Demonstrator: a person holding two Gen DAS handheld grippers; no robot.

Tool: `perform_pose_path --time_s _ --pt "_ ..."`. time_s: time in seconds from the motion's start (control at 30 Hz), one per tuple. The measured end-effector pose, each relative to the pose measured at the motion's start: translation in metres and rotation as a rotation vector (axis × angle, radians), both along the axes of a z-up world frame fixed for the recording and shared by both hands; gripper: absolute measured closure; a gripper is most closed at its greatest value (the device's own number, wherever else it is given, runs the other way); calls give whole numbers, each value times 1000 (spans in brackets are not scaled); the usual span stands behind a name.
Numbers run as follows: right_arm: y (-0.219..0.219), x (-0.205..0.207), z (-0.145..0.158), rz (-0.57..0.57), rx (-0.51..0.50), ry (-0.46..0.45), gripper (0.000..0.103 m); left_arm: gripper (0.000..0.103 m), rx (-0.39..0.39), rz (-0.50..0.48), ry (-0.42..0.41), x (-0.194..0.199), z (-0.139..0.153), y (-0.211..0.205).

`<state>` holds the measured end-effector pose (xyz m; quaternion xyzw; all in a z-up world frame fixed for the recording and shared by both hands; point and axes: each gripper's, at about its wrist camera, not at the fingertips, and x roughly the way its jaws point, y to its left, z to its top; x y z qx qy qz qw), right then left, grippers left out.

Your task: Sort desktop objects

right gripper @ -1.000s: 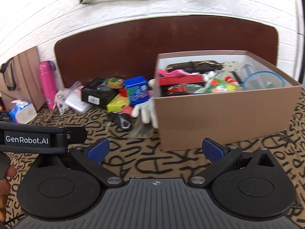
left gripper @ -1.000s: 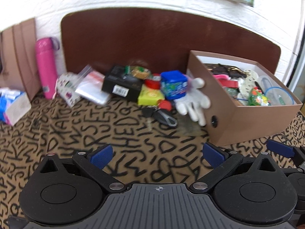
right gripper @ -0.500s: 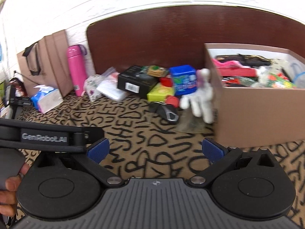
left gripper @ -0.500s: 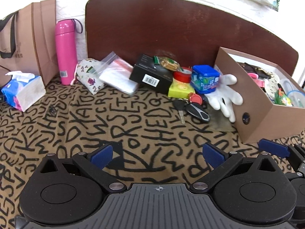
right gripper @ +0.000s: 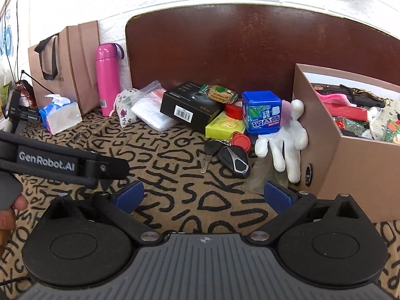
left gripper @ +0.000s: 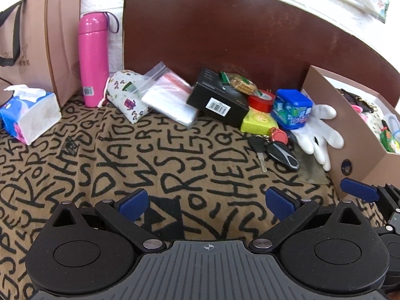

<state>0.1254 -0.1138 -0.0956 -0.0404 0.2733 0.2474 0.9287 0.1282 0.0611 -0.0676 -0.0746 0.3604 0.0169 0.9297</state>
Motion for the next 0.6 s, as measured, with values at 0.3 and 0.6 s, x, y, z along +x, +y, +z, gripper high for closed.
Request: perform_pose_path --time_s 0.3,0.6 --pt "10 35 -14 -24 -30 32 16 0 -26 -43 28 41 -13 -8" --pt "16 61 -25 -74 -73 20 30 8 -102 -96 57 87 -29 -22"
